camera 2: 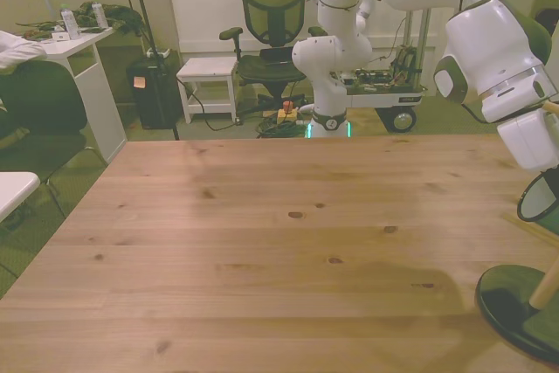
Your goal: Unload the mug
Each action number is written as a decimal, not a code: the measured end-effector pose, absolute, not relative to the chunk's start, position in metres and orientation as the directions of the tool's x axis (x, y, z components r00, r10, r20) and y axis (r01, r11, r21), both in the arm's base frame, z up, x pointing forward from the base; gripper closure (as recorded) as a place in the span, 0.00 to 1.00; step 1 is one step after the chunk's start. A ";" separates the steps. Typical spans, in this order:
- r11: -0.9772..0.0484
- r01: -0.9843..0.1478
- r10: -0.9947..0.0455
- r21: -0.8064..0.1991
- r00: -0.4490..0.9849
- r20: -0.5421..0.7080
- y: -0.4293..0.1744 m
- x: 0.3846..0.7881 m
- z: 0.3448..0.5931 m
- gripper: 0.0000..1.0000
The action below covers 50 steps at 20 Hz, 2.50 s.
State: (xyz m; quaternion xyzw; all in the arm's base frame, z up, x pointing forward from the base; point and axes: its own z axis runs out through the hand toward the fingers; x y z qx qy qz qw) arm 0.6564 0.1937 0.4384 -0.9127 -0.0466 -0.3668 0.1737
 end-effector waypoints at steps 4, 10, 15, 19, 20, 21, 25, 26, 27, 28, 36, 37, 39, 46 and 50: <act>-0.936 0.210 -0.040 -0.283 0.735 0.677 0.192 0.657 0.436 1.00; -0.935 0.215 -0.033 -0.283 0.742 0.670 0.195 0.657 0.438 1.00; -0.936 0.213 -0.031 -0.281 0.744 0.668 0.193 0.658 0.438 1.00; -0.936 0.212 -0.032 -0.281 0.744 0.667 0.193 0.659 0.438 1.00; -0.936 0.213 -0.031 -0.281 0.744 0.668 0.193 0.659 0.438 1.00; -0.936 0.213 -0.031 -0.280 0.743 0.669 0.193 0.659 0.439 1.00; -0.937 0.216 -0.025 -0.276 0.745 0.667 0.194 0.660 0.441 1.00; -0.937 0.217 -0.023 -0.274 0.744 0.668 0.194 0.660 0.442 1.00; -0.937 0.217 -0.022 -0.272 0.744 0.668 0.195 0.660 0.442 1.00; -0.938 0.217 -0.021 -0.271 0.743 0.669 0.195 0.660 0.442 1.00; -0.937 0.223 -0.022 -0.268 0.729 0.684 0.203 0.651 0.436 1.00; -0.937 0.222 -0.025 -0.269 0.726 0.687 0.204 0.650 0.436 1.00; -0.937 0.218 -0.034 -0.273 0.721 0.692 0.205 0.647 0.437 1.00; -0.932 0.222 -0.047 -0.285 0.708 0.705 0.216 0.628 0.455 1.00; -0.933 0.225 -0.040 -0.281 0.712 0.701 0.218 0.624 0.452 1.00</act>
